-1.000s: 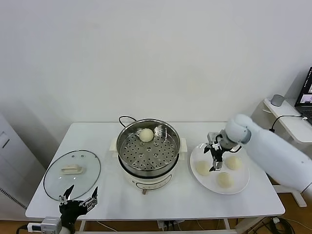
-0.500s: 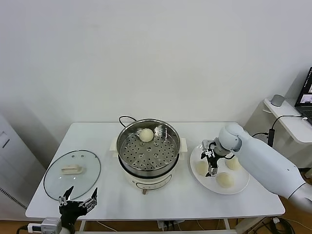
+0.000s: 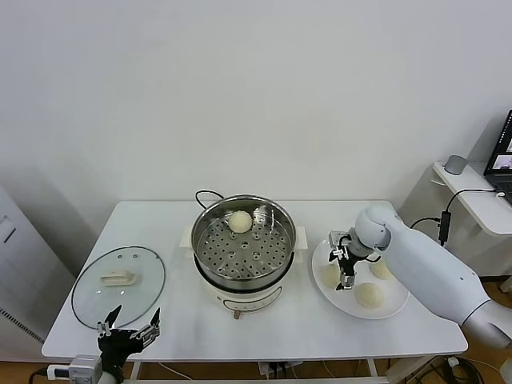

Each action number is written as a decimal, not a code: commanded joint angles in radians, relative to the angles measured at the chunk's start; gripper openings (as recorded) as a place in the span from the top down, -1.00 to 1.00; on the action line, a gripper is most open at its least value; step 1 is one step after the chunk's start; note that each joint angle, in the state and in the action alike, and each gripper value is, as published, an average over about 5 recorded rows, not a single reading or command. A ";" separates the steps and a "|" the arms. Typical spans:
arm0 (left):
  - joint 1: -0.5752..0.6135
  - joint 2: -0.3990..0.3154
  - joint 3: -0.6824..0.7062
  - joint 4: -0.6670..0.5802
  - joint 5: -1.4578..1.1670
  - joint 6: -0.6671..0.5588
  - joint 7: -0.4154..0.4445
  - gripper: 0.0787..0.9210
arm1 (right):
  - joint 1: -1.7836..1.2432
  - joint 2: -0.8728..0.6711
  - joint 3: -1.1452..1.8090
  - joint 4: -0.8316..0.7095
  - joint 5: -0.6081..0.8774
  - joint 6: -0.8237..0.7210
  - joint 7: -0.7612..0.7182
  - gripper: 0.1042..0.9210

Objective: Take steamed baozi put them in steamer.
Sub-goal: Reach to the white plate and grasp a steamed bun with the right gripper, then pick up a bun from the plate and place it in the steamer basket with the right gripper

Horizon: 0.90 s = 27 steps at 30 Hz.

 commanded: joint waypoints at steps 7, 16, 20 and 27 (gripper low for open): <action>-0.007 -0.028 0.001 0.007 0.000 0.002 0.001 -0.77 | -0.005 0.017 0.000 -0.024 -0.009 -0.003 0.007 -0.65; -0.010 -0.026 0.002 0.013 0.001 0.002 0.001 -0.77 | 0.008 -0.002 -0.002 -0.015 0.004 -0.003 -0.002 -0.13; -0.019 -0.025 0.004 0.019 0.000 0.003 0.001 -0.77 | 0.051 -0.034 -0.022 0.004 0.031 -0.011 -0.007 -0.08; -0.032 -0.032 0.002 0.023 -0.010 0.014 0.006 -0.77 | 0.404 -0.155 -0.286 0.095 0.282 -0.084 -0.040 -0.07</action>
